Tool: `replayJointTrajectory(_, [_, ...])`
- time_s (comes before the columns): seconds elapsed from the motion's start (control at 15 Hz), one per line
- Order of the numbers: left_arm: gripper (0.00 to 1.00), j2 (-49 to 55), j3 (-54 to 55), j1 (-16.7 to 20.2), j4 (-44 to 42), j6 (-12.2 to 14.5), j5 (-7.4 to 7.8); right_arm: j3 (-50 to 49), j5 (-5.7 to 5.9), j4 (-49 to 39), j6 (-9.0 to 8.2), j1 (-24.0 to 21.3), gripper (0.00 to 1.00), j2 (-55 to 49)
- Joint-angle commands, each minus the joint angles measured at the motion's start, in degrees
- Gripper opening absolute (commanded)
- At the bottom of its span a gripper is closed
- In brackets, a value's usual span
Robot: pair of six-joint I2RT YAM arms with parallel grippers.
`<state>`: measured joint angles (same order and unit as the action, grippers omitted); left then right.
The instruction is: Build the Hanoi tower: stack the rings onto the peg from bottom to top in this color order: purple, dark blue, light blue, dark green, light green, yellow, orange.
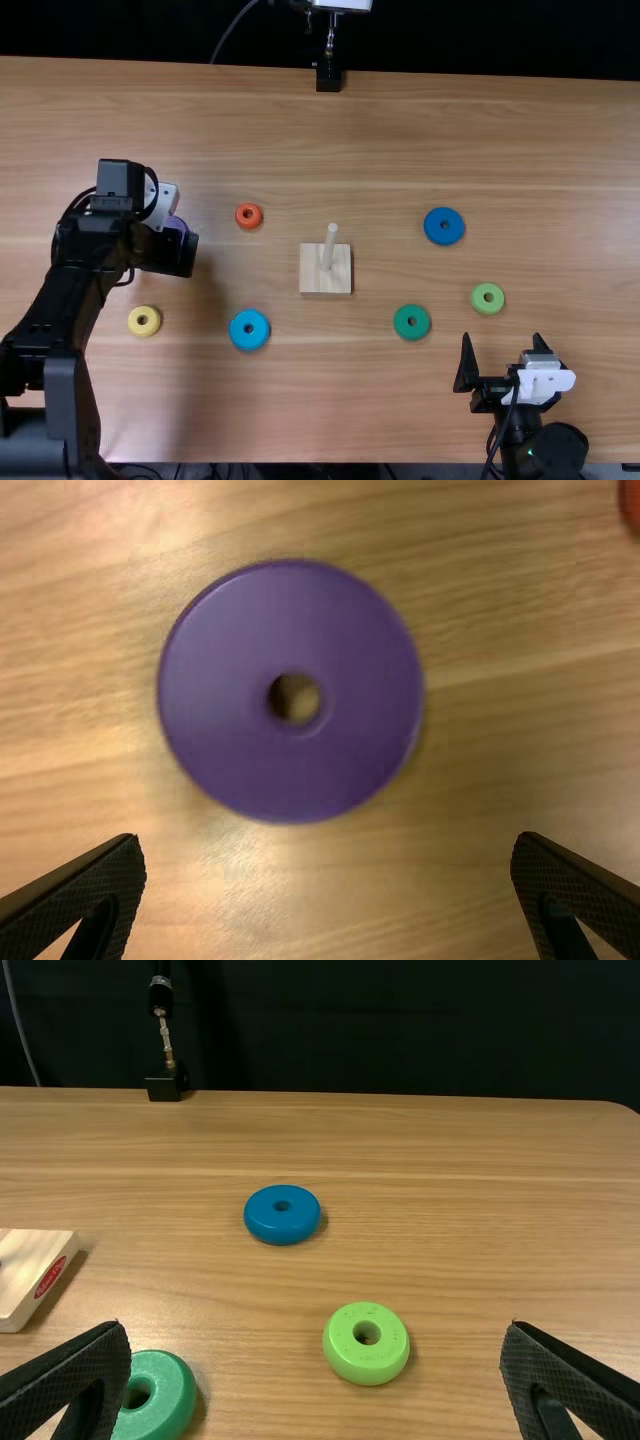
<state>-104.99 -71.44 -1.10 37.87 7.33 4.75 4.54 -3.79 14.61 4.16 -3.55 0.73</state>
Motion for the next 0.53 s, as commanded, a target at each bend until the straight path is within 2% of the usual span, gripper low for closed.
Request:
replayJointTrajectory(0.0, [1.0, -1.9, -2.8, -0.4, -0.1, 1.1, 0.84, -3.6, 0.1, 4.0, 0.06, -0.8, 1.0, -0.7])
replayJointTrajectory(0.47, [1.0, -6.1, -4.3, -0.9, -9.0, 0.6, 0.84, -3.6, 0.1, 4.0, 0.06, -0.8, 1.0, -0.7])
